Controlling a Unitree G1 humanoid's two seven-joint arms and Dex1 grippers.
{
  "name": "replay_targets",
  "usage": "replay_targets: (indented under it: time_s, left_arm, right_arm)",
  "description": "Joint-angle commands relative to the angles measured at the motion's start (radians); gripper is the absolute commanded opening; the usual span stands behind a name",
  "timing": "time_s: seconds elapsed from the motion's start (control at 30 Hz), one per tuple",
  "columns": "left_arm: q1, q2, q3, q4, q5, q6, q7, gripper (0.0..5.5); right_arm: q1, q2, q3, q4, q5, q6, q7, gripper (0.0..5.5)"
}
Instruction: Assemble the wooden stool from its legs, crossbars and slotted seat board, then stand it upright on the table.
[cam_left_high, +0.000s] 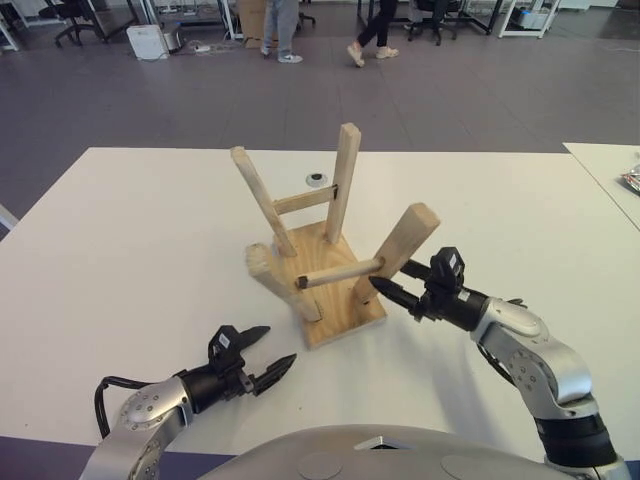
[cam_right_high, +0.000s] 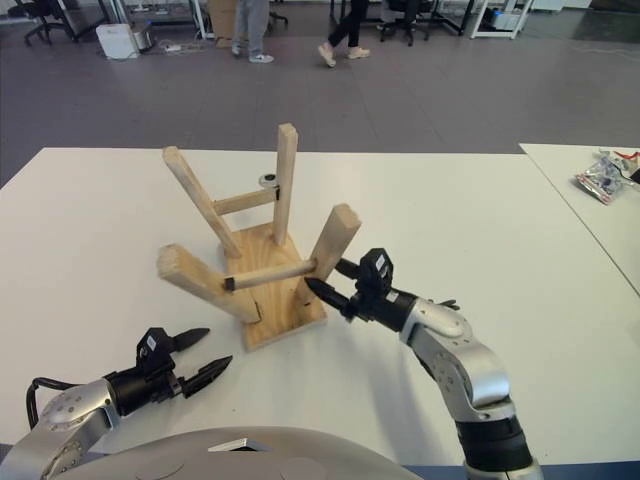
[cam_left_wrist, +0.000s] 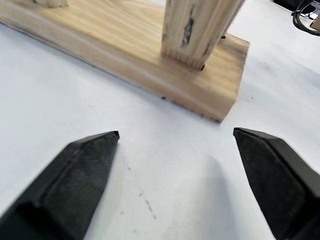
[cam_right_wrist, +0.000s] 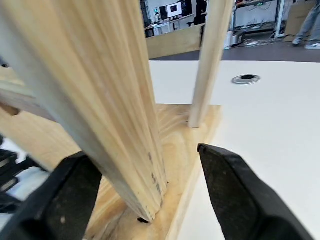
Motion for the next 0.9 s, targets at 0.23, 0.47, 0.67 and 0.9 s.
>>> replay_targets:
  time_s: [0.23,0.47,0.67,0.9]
  left_arm:
    - [0.008,-0.037,0.005,0.074,0.035,-0.01,0.008,4.23]
    - [0.023,-0.059,0.004,0.062,0.029,-0.015,0.021,4.23]
    - [-0.021,-0.066,-0.014,0.152,0.051,-0.062,-0.019,4.23]
    - [-0.093,-0.103,-0.041,0.352,0.092,-0.194,-0.054,4.23]
  right_arm:
    - [-0.238,0.033,-0.164,0.12,-0.192,-0.209,-0.261,3.37]
    - [-0.395,0.084,-0.169,-0.112,-0.223,-0.293,-0.368,3.37]
    - [-0.484,-0.042,-0.145,0.156,-0.245,-0.476,-0.12,3.37]
    - [-0.353,-0.19,0.088,0.437,-0.341,-0.581,0.294,3.37]
